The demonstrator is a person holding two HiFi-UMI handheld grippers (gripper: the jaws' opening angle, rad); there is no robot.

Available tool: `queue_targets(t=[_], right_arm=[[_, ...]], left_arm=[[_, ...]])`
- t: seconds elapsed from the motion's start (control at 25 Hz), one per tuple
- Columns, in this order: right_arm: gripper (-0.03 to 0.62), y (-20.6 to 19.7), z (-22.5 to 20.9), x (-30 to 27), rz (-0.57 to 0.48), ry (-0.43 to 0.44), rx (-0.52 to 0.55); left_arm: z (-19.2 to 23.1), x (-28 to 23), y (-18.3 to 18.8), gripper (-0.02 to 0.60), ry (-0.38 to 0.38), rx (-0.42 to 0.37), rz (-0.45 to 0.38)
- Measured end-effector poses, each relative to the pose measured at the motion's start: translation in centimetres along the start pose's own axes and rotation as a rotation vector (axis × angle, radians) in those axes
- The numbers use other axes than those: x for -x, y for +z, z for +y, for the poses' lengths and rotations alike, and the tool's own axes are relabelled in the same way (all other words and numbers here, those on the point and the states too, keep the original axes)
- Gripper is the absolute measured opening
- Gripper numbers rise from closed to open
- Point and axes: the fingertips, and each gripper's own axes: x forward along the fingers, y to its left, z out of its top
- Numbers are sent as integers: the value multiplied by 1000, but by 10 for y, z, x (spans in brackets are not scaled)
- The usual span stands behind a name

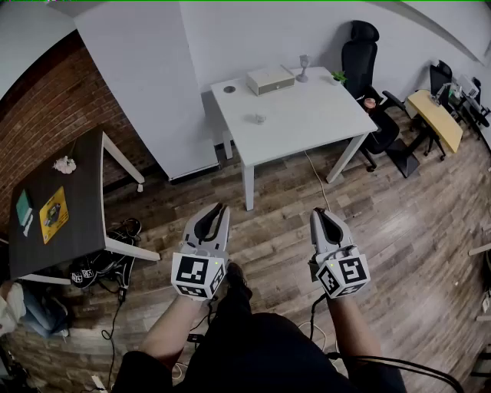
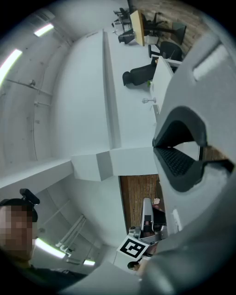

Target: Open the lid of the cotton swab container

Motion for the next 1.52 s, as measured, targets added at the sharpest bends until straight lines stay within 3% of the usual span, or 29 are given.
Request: queue_targets(t=[0.28, 0.64, 0.76, 0.84, 0.92, 1.0, 1.24, 1.52], right_arm=[[0, 12, 18, 105, -30, -11, 30], [0, 17, 18, 144, -47, -29, 34], [0, 17, 20, 138, -54, -16, 45], [55, 15, 20, 128, -47, -3, 55], [141, 15, 21, 114, -45, 7, 62], [175, 16, 21, 98, -50, 9, 70], [195, 15, 16, 33, -40, 13, 89], [195, 26, 1, -36, -29, -43, 114]], left_arm=[[-81, 74, -1, 35, -24, -35, -4], [-105, 97, 7, 35, -24, -50, -15], [-100, 95, 6, 35, -29, -51, -23], [-96, 91, 8, 40, -62, -42, -47], [-89, 82, 9, 143, -97, -29, -60], [-77, 69, 6, 179, -112, -28, -48], [-30, 16, -4, 207, -141, -15, -19], [27, -48, -6, 207, -195, 10, -21]])
